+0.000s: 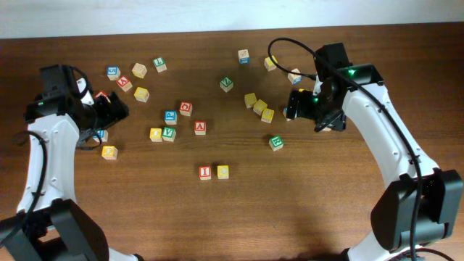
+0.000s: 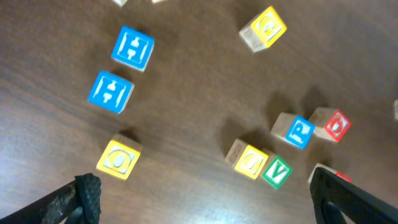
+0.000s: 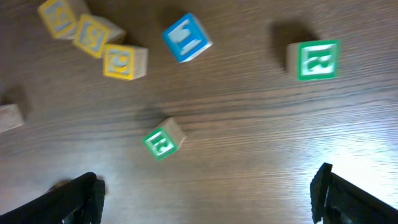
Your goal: Spell out ICRA
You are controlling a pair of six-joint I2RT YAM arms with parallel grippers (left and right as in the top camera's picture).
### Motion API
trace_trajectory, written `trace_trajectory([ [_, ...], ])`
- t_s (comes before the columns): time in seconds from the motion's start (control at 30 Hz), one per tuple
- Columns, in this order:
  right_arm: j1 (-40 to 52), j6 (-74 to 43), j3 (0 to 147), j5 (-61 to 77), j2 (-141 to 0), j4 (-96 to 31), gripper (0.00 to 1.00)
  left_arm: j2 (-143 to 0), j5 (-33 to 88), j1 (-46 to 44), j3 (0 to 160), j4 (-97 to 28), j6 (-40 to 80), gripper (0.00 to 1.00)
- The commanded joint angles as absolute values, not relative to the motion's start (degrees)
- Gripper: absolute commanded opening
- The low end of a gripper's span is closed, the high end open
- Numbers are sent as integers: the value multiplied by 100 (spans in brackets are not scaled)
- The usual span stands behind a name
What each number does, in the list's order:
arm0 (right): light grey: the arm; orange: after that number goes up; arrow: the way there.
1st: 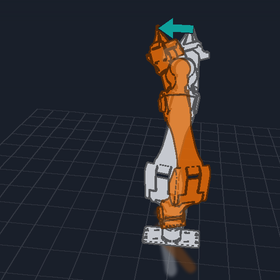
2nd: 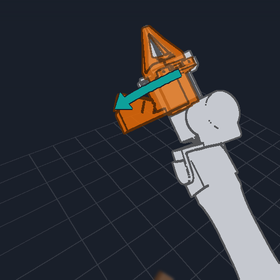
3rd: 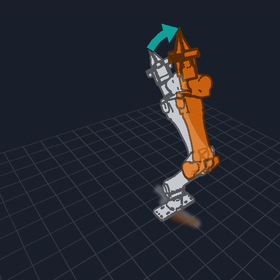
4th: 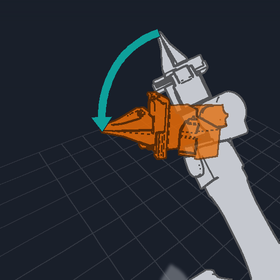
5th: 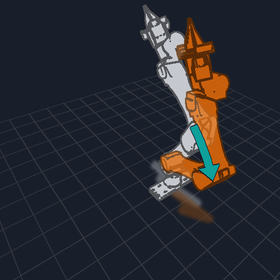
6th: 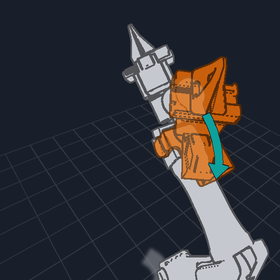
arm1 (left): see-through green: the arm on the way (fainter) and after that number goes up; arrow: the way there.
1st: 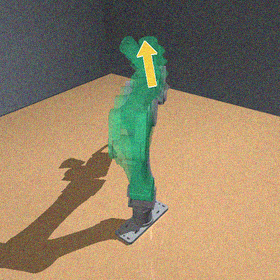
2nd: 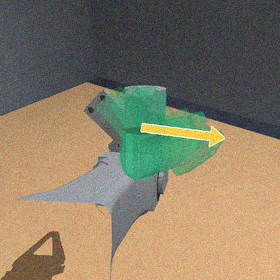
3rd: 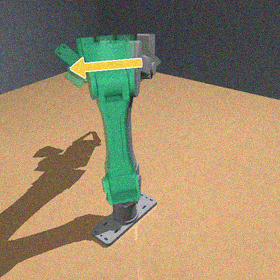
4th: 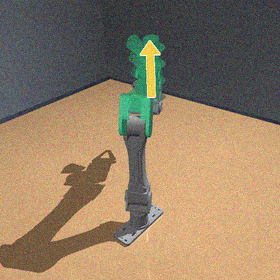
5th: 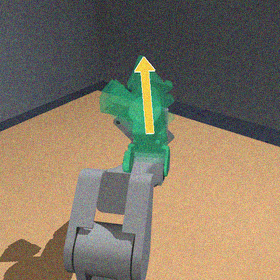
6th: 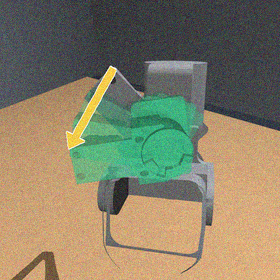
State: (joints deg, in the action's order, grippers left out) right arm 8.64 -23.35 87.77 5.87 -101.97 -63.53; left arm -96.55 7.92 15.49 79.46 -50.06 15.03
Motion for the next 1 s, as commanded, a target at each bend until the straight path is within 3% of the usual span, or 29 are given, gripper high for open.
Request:
trace_trajectory([
  [0.0, 823, -2270, 8753, -62, -10232, -6390, 98, -9697, 773, 1549, 8073, -4794, 2191, 98],
  [0.33, 823, -2270, 8753, -220, -10235, -6351, 98, -9719, 676, 1094, 8073, -2779, 1313, 90],
  [0.6, 823, -2270, 8753, -222, -10235, -6410, 98, -10086, 211, 860, 8073, -2633, 707, 100],
  [0.73, 823, -2272, 8753, -222, -10235, -6412, 98, -10158, 172, 836, 8073, -2565, 353, 100],
  [0.87, 823, -2272, 8753, -222, -10235, -6412, 98, -10158, 143, 840, 8073, -2565, 355, 92],
  [0.97, 823, -2272, 8753, -222, -10235, -6407, 98, -10160, -115, 840, 8071, -2571, 355, 95],
])
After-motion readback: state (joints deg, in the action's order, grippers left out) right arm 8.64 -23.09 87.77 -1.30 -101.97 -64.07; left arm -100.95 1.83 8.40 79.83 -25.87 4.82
